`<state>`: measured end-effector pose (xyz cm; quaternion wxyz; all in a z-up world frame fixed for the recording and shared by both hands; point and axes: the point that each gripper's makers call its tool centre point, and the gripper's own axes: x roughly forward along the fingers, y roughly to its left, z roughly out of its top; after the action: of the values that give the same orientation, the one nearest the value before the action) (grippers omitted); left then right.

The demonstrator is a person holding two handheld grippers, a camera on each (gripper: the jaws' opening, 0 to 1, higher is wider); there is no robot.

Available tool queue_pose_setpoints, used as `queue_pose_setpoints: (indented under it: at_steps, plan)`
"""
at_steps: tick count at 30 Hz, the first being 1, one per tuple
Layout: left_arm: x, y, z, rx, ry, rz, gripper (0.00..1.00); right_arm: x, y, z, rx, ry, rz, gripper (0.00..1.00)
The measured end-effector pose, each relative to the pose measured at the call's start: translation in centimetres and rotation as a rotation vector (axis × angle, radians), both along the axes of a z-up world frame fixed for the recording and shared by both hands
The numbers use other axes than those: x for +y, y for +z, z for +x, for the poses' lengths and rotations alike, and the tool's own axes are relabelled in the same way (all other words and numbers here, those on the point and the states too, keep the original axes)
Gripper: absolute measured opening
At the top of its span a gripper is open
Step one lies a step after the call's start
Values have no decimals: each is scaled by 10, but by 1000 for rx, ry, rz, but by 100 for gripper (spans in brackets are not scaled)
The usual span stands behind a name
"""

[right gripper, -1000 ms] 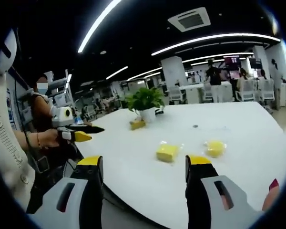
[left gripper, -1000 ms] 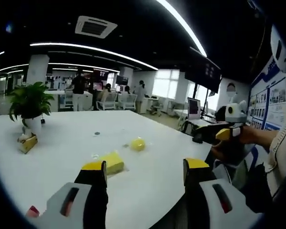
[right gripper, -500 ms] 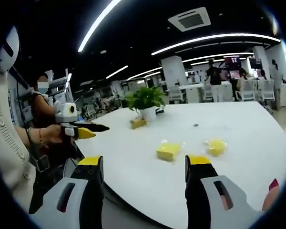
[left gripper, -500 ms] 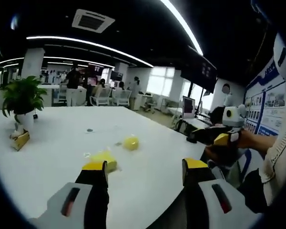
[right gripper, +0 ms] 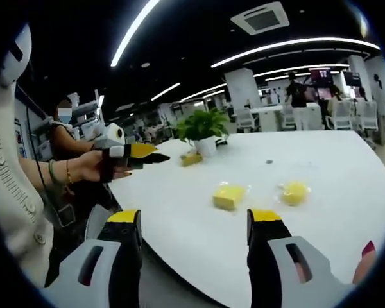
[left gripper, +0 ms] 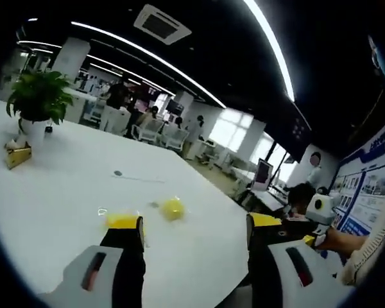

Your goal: Compare the silicone blocks by pressing each to a similar depth, holding the contact briefly, and releasing to observe deformation and rebound differences across the visible hardness samples.

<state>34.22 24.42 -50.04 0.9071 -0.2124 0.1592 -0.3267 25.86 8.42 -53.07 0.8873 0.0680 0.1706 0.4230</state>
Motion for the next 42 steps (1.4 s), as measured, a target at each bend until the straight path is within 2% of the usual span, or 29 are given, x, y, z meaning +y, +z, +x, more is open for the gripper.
queue_pose_setpoints:
  at_steps: [3,9,13,15,16,19,26,32,39,42]
  plan:
    - [-15,-10,21,43,20,29,73,-4,-5,4,13,11,7,61]
    - [-44,-22,55,99,20,5,72,-12,-10,11,28,38,14,59]
    - [-58,-41,77,147,26,27,74,-18,-12,16,33,44,24,59]
    - [-64,-48,87,167,22,19,74,-19,-14,19,37,49,25,58]
    - [-69,-54,92,194,21,8,74,-19,-15,21,38,50,25,58]
    - [-80,-62,108,210,21,7,73,-21,-19,25,49,55,32,58]
    - [-103,-91,152,294,24,-5,74,-23,-25,31,77,74,41,56]
    - [-119,-125,172,353,10,68,71,-29,-29,36,91,77,36,56]
    - [-135,-145,195,399,35,36,68,-33,-34,36,122,95,42,53]
    - [-142,-158,207,439,55,2,67,-36,-36,38,128,94,32,53]
